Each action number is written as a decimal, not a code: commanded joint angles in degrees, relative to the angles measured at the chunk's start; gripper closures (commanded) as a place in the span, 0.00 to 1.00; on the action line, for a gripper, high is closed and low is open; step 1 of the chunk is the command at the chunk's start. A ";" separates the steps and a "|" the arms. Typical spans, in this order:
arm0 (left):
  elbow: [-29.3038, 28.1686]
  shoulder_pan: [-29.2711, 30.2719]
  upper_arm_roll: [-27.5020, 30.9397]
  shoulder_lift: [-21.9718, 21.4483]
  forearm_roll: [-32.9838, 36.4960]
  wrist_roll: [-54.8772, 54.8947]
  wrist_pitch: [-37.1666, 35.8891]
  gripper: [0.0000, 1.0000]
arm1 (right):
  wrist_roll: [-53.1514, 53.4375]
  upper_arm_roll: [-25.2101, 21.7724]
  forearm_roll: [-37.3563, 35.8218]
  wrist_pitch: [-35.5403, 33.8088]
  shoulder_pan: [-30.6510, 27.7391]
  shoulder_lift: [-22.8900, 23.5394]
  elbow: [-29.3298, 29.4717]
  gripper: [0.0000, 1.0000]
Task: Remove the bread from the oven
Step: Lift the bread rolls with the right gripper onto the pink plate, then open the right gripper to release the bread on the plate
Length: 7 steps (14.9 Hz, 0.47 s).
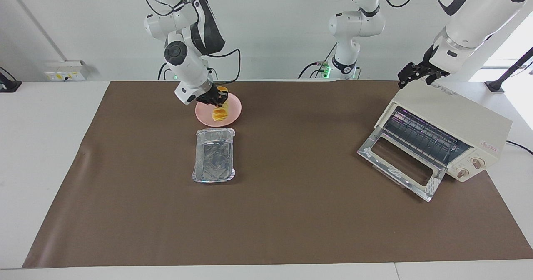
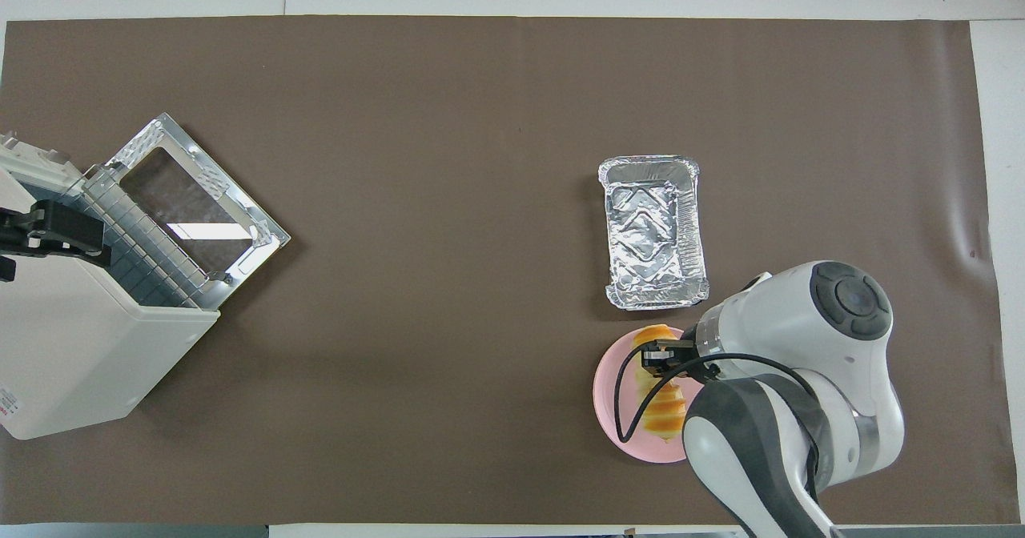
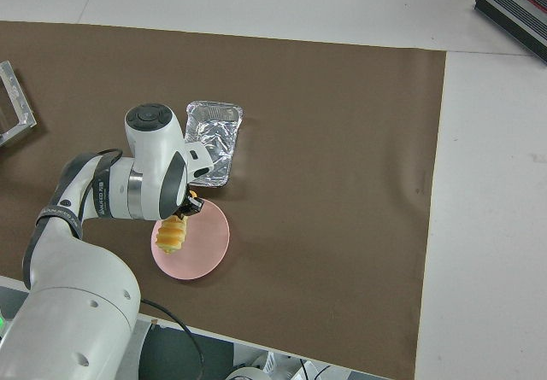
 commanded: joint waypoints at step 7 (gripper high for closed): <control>0.14 0.36 -0.12 -0.50 -0.33 0.09 -0.31 0.00 | -1.19 0.05 -0.37 7.99 -0.18 -1.55 -6.96 0.00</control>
